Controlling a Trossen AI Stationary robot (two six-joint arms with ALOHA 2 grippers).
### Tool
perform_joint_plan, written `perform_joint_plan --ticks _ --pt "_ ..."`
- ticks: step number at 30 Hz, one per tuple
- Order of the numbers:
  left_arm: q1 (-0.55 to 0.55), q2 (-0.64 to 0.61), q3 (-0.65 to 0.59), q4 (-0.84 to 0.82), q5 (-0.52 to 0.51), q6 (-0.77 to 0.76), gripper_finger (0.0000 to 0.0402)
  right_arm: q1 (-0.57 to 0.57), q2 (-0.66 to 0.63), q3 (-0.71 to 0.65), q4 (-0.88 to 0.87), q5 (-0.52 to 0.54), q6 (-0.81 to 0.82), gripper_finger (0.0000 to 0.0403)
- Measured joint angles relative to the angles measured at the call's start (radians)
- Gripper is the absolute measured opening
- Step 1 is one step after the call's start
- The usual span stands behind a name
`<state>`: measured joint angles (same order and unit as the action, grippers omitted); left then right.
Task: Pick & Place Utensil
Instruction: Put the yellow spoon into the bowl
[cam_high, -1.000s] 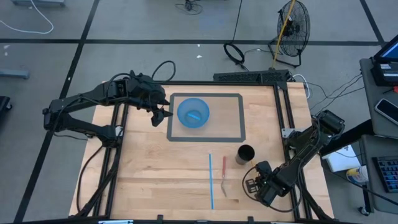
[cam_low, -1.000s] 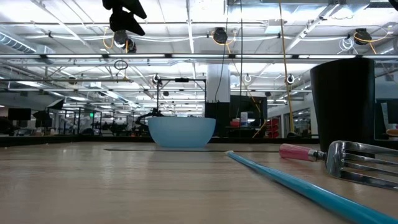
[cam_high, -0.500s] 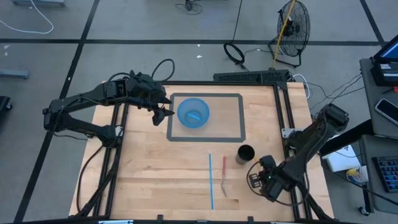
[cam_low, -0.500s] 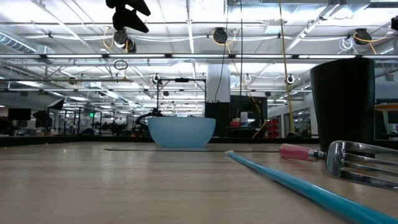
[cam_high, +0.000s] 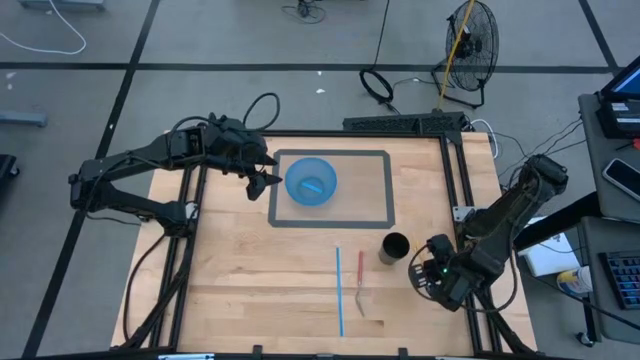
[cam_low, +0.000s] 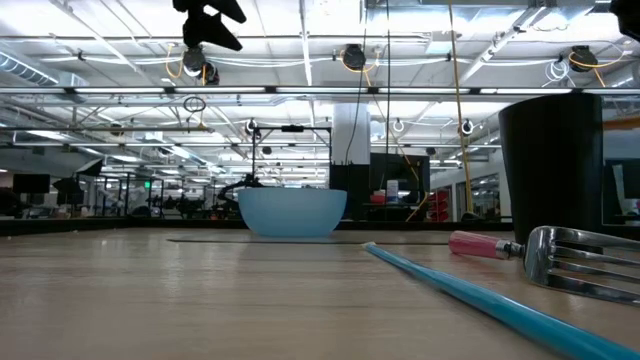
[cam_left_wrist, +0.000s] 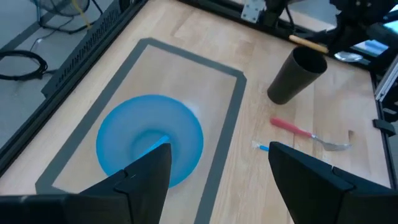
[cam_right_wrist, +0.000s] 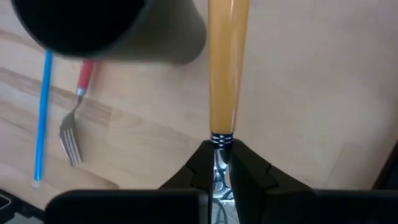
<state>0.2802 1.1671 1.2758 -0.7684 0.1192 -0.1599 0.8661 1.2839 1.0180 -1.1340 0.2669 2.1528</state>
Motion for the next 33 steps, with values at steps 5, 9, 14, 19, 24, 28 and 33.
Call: perform_joint_plan --ticks 5,9,14,19,24,28,33 --pt "0.000 0.000 0.000 0.037 0.000 -0.013 0.0273 0.000 -0.039 0.000 -0.049 0.001 -0.017 0.0023" --pt "0.000 0.000 0.000 0.055 0.000 -0.028 0.0273 0.000 -0.067 0.000 -0.092 0.026 -0.023 0.0023" --pt "0.000 0.000 0.000 0.101 0.001 -0.055 0.0273 -0.001 -0.113 0.000 -0.122 0.088 -0.054 0.0024" --pt "0.000 0.000 0.000 0.143 0.001 -0.076 0.0273 -0.003 -0.166 0.000 -0.138 0.135 -0.103 0.0024" --pt "-0.001 0.000 0.000 0.189 -0.016 -0.099 0.0273 -0.007 -0.214 0.000 -0.139 0.213 -0.163 0.0023" --pt "-0.002 0.000 0.000 0.231 -0.016 -0.115 0.0273 -0.029 -0.250 0.000 -0.139 0.252 -0.245 0.0024" --pt "-0.021 0.018 0.001 0.301 -0.014 -0.141 0.0273 -0.067 -0.294 0.000 -0.139 0.274 -0.357 0.0024"
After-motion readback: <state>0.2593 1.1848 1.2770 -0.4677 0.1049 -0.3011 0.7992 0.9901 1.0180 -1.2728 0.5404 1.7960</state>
